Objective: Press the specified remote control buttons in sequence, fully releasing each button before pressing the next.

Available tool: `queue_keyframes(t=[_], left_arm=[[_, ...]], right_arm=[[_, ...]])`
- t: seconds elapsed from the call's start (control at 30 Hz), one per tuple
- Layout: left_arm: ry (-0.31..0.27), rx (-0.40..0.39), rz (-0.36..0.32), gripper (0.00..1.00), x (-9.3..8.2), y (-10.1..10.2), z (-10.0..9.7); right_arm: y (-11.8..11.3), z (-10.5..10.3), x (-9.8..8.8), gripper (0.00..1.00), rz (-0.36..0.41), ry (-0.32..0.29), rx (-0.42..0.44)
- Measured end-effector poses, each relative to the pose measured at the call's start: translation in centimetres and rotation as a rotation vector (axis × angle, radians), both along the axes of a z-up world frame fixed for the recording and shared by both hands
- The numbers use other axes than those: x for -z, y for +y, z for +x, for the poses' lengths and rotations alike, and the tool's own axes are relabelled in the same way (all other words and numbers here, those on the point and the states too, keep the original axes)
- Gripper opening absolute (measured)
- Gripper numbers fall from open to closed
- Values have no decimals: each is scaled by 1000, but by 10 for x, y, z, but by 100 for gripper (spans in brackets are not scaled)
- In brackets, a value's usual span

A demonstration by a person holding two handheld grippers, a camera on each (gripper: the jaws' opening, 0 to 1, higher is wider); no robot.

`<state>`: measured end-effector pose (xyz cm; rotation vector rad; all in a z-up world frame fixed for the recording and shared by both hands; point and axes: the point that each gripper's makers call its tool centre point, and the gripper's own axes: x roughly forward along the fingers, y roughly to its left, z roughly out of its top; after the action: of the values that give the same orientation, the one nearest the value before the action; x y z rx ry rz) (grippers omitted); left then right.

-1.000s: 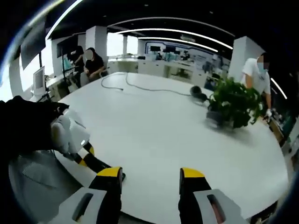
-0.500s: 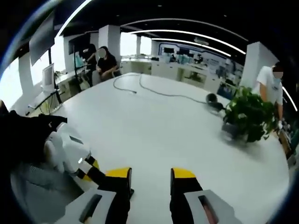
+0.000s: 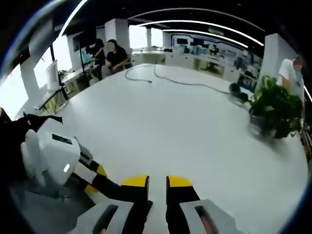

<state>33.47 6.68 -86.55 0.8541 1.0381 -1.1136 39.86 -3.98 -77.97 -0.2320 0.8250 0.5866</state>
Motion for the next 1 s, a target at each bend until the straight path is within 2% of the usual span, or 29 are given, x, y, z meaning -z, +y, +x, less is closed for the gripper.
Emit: queue_keyframes(t=[0.07,0.17,0.2,0.23,0.33,0.53,0.73,1.0], left_arm=[[-16,-2,-20,24,0,0,0],[-9,-4,-29,24,0,0,1],[-5,-5,-30,24,0,0,1],[-4,-3,-30,24,0,-1,1],[-7,6,-29,24,-1,-1,1],[-3,28,-24,24,-1,-1,1],[0,24,-28,24,0,-1,1],[-4,30,-39,24,0,-1,1]], right_arm=[[-3,-10,12,4,-13,45,0],[-5,-16,27,0,-54,118,-16],[-5,-18,30,0,-54,141,-1],[-3,-17,32,0,-39,137,-9],[-3,-25,41,0,-37,212,-18],[-7,-30,57,0,-78,271,-25],[-6,-36,60,0,-89,292,-42],[-1,-37,58,0,-40,319,-30]])
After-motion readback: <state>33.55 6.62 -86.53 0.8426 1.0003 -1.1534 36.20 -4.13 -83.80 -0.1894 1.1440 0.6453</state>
